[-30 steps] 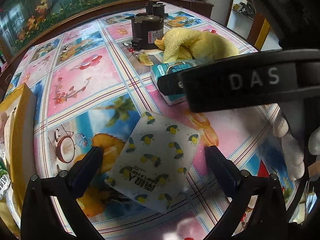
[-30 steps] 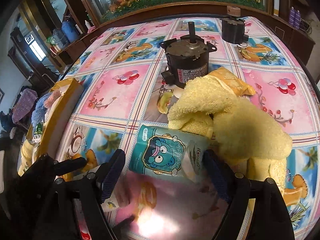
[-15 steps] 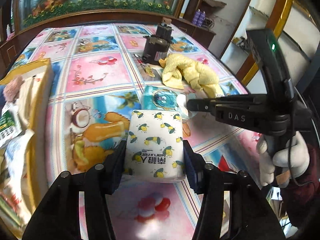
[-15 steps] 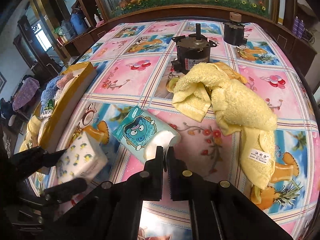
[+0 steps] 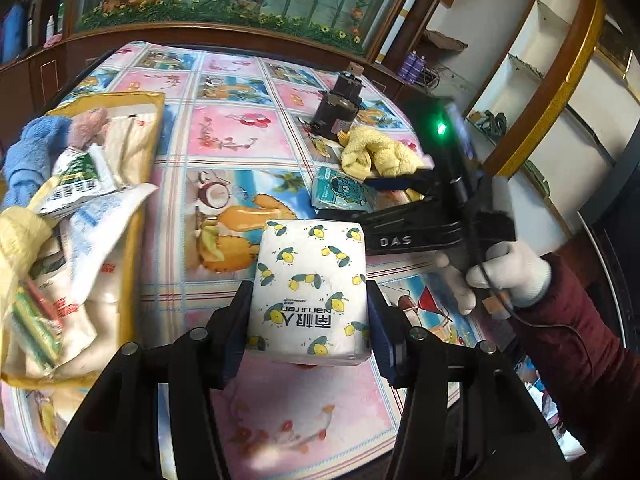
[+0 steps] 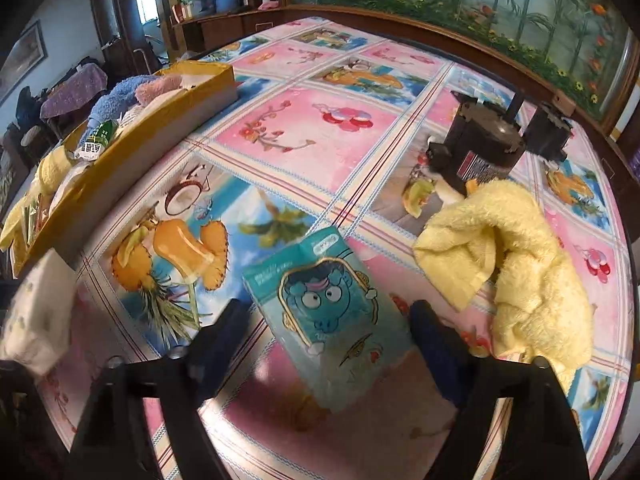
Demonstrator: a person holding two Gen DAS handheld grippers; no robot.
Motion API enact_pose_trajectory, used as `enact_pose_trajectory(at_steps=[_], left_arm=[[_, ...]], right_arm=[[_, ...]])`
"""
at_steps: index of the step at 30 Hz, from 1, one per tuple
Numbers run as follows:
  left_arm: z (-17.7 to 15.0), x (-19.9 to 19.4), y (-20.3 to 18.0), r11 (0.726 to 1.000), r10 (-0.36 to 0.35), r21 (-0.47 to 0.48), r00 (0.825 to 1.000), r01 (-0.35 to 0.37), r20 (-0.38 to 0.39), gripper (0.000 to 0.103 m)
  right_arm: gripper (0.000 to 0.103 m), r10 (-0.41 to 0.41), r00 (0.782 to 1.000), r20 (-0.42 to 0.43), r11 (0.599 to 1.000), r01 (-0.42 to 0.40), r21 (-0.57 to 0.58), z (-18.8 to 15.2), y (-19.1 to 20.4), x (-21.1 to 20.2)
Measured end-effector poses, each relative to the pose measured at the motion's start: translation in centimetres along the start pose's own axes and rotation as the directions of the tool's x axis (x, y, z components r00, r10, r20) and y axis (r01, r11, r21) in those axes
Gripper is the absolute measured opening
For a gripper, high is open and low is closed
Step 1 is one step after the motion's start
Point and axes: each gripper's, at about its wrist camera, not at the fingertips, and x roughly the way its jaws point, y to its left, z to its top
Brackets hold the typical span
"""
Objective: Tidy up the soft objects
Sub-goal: 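Lift both tissue packs and carry them over the cardboard box, then open both tools to drop the tissue packs into the box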
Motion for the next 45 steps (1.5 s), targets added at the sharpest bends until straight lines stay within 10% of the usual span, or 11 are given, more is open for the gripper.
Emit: enact_pose_trajectory(at_steps=[5, 9, 19, 33, 39, 45], left_arm=[[0.0, -4.3, 2.9, 0.998, 0.027, -0.064, 0.997, -0.023, 0.077, 0.051], [0.2, -7.6, 6.5, 0.987, 0.105, -0.139, 0.985, -0.085, 0.137, 0.052], [-0.1, -8.5, 14.4, 0.916, 0.302, -0.317, 0.944, -0.247, 0.136, 0.052], [4.2, -4.6, 20.3, 0.877, 0.368, -0.354, 0.928, -0.326, 0.057, 0.058], [3.2, -5.5, 18.9, 0.897, 0.316, -0.354, 0.944, -0.264, 0.097, 0.068], [2.5, -7.4, 16.1, 0.895, 0.371, -0.317, 0.918, -0.314, 0.139, 0.078]], right_arm=[[0.039, 0.052, 0.998, 0.034, 0.996, -0.055, 0.074, -0.7, -0.1, -2.2], [0.038, 0.065, 0.995, 0.069, 0.993, -0.071, 0.092, -0.5, 0.4, -3.9], [0.038, 0.194, 0.975, 0.112, 0.980, -0.198, 0.030, 3.5, 6.7, -6.1], [0.038, 0.231, 0.969, 0.089, 0.972, -0.225, -0.072, 13.0, 16.5, -2.3], [0.044, 0.222, 0.975, 0.033, 0.974, -0.219, -0.058, 16.5, 18.1, 2.4], [0.058, 0.201, 0.978, 0.065, 0.978, -0.196, -0.069, 16.9, 18.6, 3.5]])
